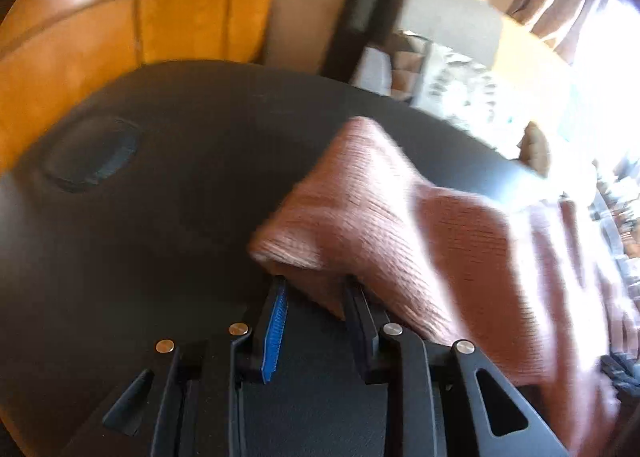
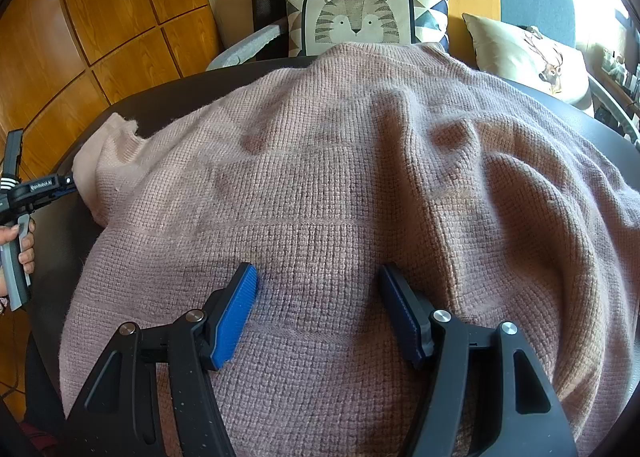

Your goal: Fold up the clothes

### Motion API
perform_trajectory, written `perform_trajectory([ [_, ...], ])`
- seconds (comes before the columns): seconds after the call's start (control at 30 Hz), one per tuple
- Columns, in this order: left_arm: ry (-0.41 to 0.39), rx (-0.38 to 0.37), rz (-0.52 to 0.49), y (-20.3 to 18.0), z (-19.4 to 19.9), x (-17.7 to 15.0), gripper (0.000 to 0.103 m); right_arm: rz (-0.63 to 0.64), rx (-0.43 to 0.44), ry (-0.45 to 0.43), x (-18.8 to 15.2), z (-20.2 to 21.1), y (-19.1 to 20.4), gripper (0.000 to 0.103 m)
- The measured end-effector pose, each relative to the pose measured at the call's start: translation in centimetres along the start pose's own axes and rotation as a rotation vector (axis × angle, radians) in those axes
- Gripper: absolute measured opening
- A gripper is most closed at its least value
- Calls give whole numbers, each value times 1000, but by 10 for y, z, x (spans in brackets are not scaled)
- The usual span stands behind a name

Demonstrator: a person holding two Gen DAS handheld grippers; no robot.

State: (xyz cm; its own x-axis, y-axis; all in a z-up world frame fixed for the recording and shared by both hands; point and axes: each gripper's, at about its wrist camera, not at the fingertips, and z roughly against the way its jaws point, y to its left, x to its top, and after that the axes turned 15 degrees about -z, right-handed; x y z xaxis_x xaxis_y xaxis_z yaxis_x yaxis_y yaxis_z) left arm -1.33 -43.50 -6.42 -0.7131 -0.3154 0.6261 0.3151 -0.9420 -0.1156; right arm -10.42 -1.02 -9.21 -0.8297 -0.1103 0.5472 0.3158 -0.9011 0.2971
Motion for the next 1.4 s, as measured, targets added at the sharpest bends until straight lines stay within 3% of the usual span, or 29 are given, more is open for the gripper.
perform_trajectory([
  [0.1, -20, -86, 63, 0, -5, 0, 28, -2, 1, 0, 0, 0, 1, 67],
  [0.23, -25, -56, 40, -7, -8, 0, 26, -3, 2, -1, 0, 0, 1, 67],
  [0.27, -22, -38, 10, -12, -8, 1, 15, -4, 2, -1, 0, 0, 2, 67],
  [0.3, -16, -13, -44, -19, -10, 3, 9, -4, 3, -1, 0, 0, 1, 67],
  [0.47, -22, 182, -302, -48, -10, 18, 7, -5, 3, -1, 0, 0, 2, 67],
  [0.63, -136, 467, -421, -30, 17, 52, 6, -7, 5, -2, 1, -1, 3, 67],
  [0.77, -201, 559, -428, -4, 33, 82, 6, -9, 7, -3, 1, -1, 2, 67],
  [0.87, -177, 576, -441, 7, 22, 95, 6, -9, 8, -3, 1, -1, 1, 67],
  [1.07, -27, 527, -444, 20, 27, 21, 8, -11, 9, -2, 3, -2, 1, 67],
  [1.2, 76, 478, -352, 40, 44, -37, 11, -11, 9, -3, 2, -2, 0, 67],
  [1.33, 53, 413, -206, 58, 64, -68, 12, -11, 9, -4, 2, -2, 0, 67],
  [1.4, 6, 397, -210, 53, 74, -71, 12, -10, 8, -4, 2, -2, 0, 67],
])
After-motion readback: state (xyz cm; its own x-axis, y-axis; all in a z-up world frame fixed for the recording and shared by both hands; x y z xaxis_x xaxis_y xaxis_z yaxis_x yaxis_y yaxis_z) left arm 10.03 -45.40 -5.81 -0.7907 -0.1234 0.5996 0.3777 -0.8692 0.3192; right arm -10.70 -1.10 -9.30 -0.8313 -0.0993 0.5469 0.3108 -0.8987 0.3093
